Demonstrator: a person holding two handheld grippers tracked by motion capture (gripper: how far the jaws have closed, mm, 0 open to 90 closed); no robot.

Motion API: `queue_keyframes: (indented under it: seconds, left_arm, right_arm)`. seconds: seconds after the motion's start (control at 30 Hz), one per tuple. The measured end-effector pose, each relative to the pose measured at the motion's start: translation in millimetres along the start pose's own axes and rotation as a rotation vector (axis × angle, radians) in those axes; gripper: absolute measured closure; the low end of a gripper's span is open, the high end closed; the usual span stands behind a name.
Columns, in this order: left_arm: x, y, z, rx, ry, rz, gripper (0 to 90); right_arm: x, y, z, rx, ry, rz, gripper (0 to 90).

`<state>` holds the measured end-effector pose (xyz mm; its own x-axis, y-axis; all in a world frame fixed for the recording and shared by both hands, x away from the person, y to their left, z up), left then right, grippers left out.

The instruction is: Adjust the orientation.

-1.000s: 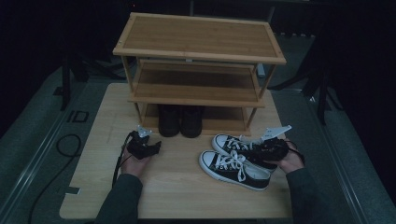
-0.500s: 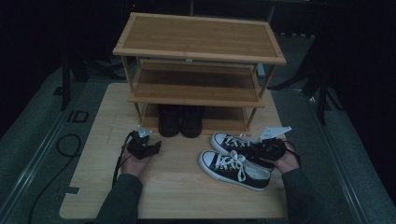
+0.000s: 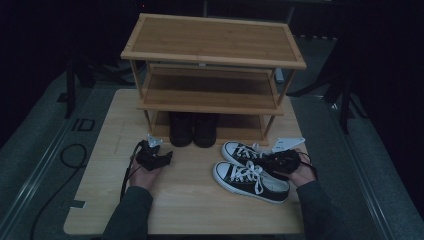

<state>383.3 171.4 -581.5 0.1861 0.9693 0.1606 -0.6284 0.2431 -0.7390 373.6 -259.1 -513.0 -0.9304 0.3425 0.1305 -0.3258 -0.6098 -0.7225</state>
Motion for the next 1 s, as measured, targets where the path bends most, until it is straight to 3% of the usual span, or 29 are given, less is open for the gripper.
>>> queue_keyframes:
  seconds: [0.1,0.27,0.5,0.73,1.0]
  left_arm:
    - [-0.1,0.0,0.0,0.000,0.000,0.001,36.0]
    - [-0.1,0.0,0.0,0.000,0.000,0.001,36.0]
    - [0.0,0.0,0.0,0.000,0.000,0.001,36.1]
    - [0.0,0.0,0.0,0.000,0.000,0.001,36.0]
    - [0.0,0.0,0.0,0.000,0.000,0.001,36.0]
  right_arm:
    - [-3.7,1.9,1.9,0.002,-0.036,-0.031,82.9]
    - [-4.3,0.5,6.2,0.058,-0.034,-0.033,73.1]
    - [-4.6,2.0,22.4,0.054,-0.035,-0.043,63.4]
    - [-0.8,1.9,36.8,0.059,-0.054,-0.034,55.7]
    - [5.5,4.8,37.0,0.108,-0.096,-0.014,47.5]
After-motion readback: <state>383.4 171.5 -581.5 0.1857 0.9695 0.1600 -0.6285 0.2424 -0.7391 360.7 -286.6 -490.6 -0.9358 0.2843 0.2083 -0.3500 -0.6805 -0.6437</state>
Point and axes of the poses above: each handheld gripper's, and its own axes: z roughly backward along the jaws, y roughly out of its underside, x roughly to its left, the point moved 2 cm from there along -z, roughly forward along the jaws, and after that the axes turned 14 degrees about -y, right-handed, at the moved point
